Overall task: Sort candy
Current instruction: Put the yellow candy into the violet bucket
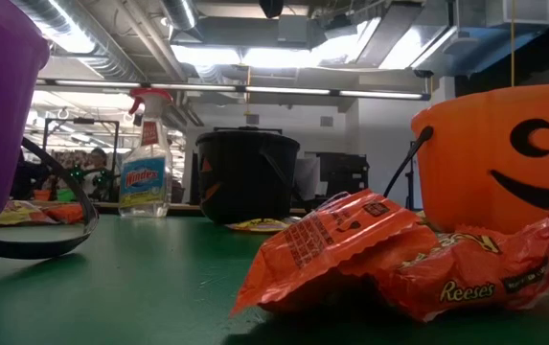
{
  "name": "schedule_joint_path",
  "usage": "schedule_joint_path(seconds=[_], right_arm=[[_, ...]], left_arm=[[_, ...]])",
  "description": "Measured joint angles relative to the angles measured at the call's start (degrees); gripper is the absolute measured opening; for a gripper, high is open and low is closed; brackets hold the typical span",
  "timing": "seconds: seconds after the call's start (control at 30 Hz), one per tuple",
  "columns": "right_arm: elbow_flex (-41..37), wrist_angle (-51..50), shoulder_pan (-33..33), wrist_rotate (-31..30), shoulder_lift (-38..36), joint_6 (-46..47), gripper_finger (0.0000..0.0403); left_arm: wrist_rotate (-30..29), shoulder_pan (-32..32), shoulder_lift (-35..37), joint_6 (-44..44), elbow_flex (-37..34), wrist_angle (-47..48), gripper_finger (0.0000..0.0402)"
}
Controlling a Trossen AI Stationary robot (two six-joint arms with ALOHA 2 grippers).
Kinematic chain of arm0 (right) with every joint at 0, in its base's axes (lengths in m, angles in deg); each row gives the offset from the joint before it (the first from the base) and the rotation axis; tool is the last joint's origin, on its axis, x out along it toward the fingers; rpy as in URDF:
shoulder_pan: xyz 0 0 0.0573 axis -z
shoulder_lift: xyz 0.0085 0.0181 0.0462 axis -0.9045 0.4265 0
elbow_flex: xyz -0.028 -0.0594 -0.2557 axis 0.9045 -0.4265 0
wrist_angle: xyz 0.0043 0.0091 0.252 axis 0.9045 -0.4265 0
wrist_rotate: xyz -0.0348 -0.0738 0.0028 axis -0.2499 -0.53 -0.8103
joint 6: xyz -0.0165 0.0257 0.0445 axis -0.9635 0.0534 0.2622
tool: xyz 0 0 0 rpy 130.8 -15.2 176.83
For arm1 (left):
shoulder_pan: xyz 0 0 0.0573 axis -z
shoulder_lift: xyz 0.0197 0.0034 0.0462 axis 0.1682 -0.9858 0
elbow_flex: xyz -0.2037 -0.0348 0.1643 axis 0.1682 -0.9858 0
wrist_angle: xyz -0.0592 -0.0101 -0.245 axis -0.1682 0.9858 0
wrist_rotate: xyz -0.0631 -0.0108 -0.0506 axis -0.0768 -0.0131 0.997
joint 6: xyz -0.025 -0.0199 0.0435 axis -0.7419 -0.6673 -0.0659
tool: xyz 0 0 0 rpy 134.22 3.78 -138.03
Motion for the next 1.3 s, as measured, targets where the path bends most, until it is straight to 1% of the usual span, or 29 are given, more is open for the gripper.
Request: schedule_joint_path(seconds=[0.07, 0.1, 0.27, 0.33, 0.4, 0.53, 0.63, 0.73, 0.8, 0.97, 1.17, 1.3], right_arm=[[0.0, -0.1, 0.0, 0.0, 0.0, 0.0, 0.0053], [0.0, -0.1, 0.0, 0.0, 0.0, 0.0, 0.0053], [-0.1, 0.0, 0.0, 0.5, 0.0, 0.0, 0.0055], [-0.1, 0.0, 0.0, 1.0, 0.0, 0.0, 0.0067], [-0.1, 0.0, 0.0, 1.3, 0.0, 0.0, 0.0089], [-0.1, -0.3, 0.0, 1.3, 0.0, 0.1, 0.0149], [-0.1, -2.6, 0.1, 1.4, -0.4, 0.5, 0.0193], [-0.1, -6.9, 0.1, 1.7, -1.8, 0.7, 0.0225], [-0.1, -9.0, 0.0, 1.7, -2.9, 1.5, 0.0239], [-0.1, -11.7, 0.0, 1.7, -5.0, 3.8, 0.0248], [-0.1, -18.1, -0.9, 0.6, -6.1, 4.5, 0.0236], [-0.1, -22.2, -2.3, -1.0, -6.1, 4.6, 0.0229]], left_arm=[[0.0, 0.0, 0.0, 0.8, 0.0, 0.4, 0.0016], [0.0, 0.0, 0.0, 0.9, 0.0, 0.6, 0.001], [-0.1, 0.0, 0.0, 1.0, 0.1, 0.9, 0.0003], [-0.1, 0.0, 0.0, 1.0, 0.1, 0.9, 0.0002], [0.1, 0.0, 0.0, 1.0, 0.1, 0.9, 0.0001], [0.4, 0.1, 0.0, 1.1, 0.1, 1.1, 0.0], [0.5, 0.1, 0.4, 1.1, 0.1, 2.0, 0.0], [0.4, 0.6, 2.1, 0.8, 0.1, 4.7, 0.0], [0.2, 1.1, 3.7, 0.0, 0.1, 6.7, 0.0], [0.3, 2.6, 9.8, -5.7, 0.1, 14.6, 0.0], [0.5, 4.7, 18.3, -18.1, 0.1, 26.6, 0.0], [0.5, 6.4, 21.7, -27.7, 0.1, 35.8, 0.0]])
